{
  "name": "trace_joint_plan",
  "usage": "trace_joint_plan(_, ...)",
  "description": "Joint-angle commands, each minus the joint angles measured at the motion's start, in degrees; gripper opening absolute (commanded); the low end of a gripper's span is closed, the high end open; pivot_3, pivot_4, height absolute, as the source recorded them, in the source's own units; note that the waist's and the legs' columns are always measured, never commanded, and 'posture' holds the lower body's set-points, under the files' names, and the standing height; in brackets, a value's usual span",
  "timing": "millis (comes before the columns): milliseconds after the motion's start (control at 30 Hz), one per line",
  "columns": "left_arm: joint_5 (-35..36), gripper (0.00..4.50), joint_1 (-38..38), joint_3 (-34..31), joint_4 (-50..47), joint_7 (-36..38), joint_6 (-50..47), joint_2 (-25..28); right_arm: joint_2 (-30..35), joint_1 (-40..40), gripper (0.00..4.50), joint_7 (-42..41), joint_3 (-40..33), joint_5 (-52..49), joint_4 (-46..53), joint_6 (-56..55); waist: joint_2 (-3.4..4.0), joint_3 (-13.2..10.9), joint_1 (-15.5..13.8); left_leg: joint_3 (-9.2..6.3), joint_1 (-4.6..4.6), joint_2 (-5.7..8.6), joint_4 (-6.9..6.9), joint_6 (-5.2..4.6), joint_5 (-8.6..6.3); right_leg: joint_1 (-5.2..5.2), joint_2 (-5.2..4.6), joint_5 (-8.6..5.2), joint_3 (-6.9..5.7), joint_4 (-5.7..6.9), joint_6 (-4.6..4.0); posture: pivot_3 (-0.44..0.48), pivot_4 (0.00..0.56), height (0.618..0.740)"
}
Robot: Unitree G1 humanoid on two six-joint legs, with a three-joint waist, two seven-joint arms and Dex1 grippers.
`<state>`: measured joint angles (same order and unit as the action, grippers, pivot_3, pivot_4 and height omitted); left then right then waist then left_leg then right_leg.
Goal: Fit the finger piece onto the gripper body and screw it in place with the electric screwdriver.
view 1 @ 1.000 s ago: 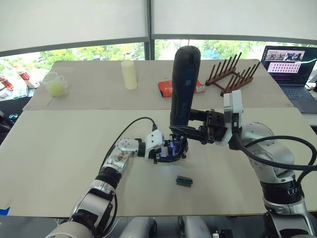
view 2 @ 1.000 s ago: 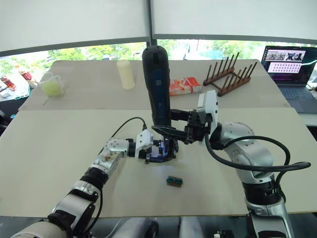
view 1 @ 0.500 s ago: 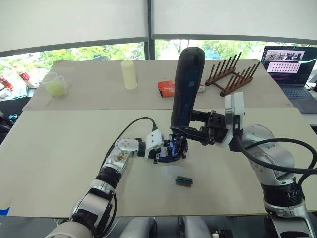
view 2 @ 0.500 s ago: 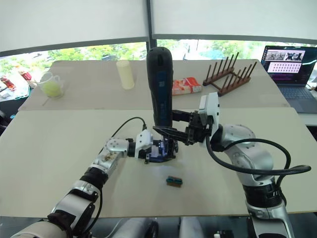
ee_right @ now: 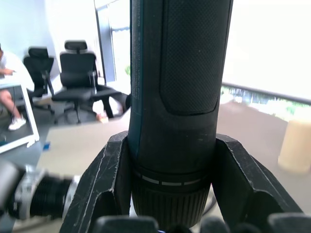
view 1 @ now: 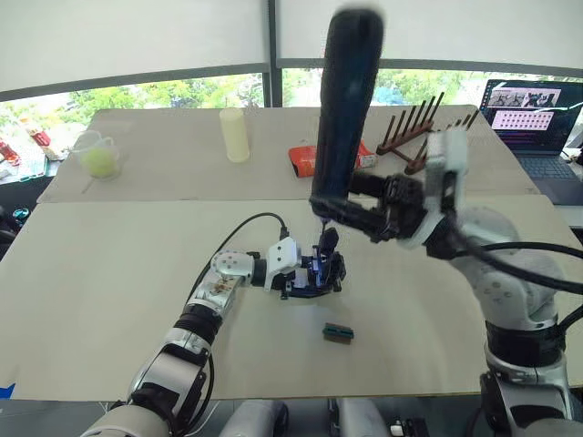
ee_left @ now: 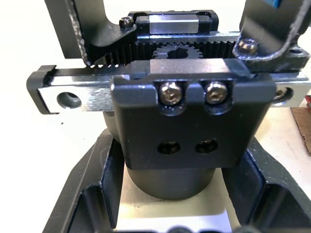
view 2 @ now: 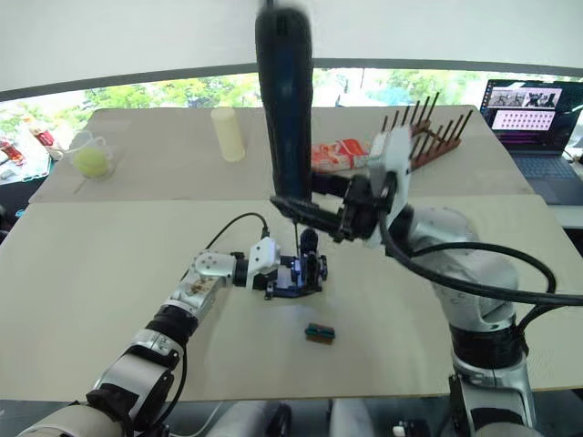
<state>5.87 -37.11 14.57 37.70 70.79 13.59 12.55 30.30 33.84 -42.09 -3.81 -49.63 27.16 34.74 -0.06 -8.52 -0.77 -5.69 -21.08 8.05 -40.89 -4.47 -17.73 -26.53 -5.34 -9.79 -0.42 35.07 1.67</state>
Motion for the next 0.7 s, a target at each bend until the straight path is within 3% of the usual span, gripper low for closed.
trace_joint_plan(33, -0.38, 2.31, -1.15, -0.12, 1.3, 0.03, 0.98, -0.06, -0.68, 1.37, 1.92, 1.65, -1.84, -3.7, 4.03, 0.3, 0.0, 0.0, 0.02, 0.0, 0.0, 0.0, -0.01, 0.0, 0.0, 0.02, 0.0, 0.0, -0.01, -0.01, 0.0, 0.0, 0.15, 0.74)
trace_joint_plan(200, -0.56, 2.31, -2.46, -0.29, 2.72, 0.43, 0.55, 0.38, -0.45, 0.6, 1.92, 1.88, -1.4, -4.55, 4.94, 0.84, 0.0, 0.0, -0.02, 0.0, 0.01, 0.02, -0.07, -0.01, 0.0, 0.08, -0.01, 0.0, 0.01, 0.01, 0.0, 0.0, 0.15, 0.74)
trace_joint_plan(233, -0.35, 3.34, -2.64, -0.45, 2.74, 1.04, 0.39, 0.81, -0.33, 0.46, 1.92, 1.85, -1.47, -5.07, 5.07, 1.06, 0.0, 0.0, 0.01, 0.0, 0.01, 0.02, -0.06, -0.01, 0.0, 0.08, -0.01, 0.0, 0.0, 0.01, 0.0, 0.0, 0.15, 0.74)
trace_joint_plan(333, 0.21, 4.48, -3.13, -1.22, 2.49, 3.02, 0.26, 3.24, 0.56, 0.25, 1.92, 1.09, -2.58, -11.13, 5.4, 3.98, 0.0, 0.0, 0.21, 0.0, 0.0, 0.01, -0.04, -0.01, 0.0, 0.02, -0.01, 0.0, 0.01, 0.03, 0.0, 0.0, 0.15, 0.74)
trace_joint_plan(500, 3.14, 4.5, -0.51, -0.73, -5.63, 13.22, -2.58, 11.31, 4.28, -3.99, 1.92, -2.67, -3.3, -14.83, 8.0, 5.26, 0.0, 0.0, 0.38, 0.0, -0.08, -0.02, 0.04, 0.0, 0.0, -0.12, 0.0, 0.0, 0.02, 0.04, 0.0, 0.0, 0.15, 0.74)
trace_joint_plan(700, 8.86, 4.5, 6.1, 0.45, -23.93, 21.18, -10.55, 18.54, 6.35, -9.58, 1.92, -2.65, -3.54, -15.61, 12.52, 4.42, 0.03, -0.02, 0.04, -0.01, -0.09, 0.01, -0.01, -0.01, 0.0, -0.08, -0.01, 0.0, 0.0, 0.0, 0.0, 0.0, 0.15, 0.74)
